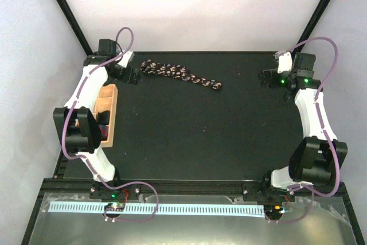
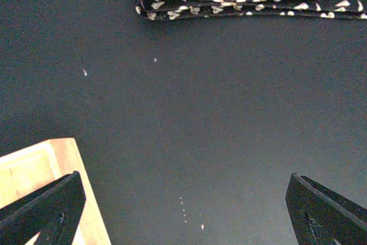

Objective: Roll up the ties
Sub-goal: Pick up the tie from the corner of the board.

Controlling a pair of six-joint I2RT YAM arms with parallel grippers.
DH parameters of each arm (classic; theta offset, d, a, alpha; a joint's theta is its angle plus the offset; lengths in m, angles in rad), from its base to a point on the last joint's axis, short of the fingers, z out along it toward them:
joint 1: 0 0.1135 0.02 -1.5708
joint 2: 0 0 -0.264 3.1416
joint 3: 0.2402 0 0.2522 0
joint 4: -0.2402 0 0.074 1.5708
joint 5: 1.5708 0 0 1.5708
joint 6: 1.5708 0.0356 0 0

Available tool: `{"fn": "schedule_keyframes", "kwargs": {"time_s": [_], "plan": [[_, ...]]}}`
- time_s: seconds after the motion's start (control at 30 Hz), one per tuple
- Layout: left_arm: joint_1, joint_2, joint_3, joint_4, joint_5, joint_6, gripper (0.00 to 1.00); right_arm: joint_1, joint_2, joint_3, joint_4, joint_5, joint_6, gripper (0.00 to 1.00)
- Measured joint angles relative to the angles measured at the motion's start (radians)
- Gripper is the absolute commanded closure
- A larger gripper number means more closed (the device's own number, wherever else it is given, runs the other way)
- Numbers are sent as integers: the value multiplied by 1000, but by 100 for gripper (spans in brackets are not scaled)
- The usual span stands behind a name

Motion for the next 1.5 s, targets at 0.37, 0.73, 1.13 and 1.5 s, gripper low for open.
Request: {"fn": "schedule_keyframes", "kwargs": {"time_s": [0.37, 0.73, 1.13, 1.5], "plan": [[10, 120, 214, -33, 89, 10, 1, 97, 319, 262, -95, -178, -45, 4], [14, 126, 242, -50, 156, 124, 1, 312, 728, 603, -178, -135, -93, 22], [14, 126, 241, -61, 162, 140, 1, 343, 948, 774, -287, -72, -179, 36], [14, 126, 239, -61, 150, 141, 1, 356, 1017, 859, -428, -65, -243, 79]]}}
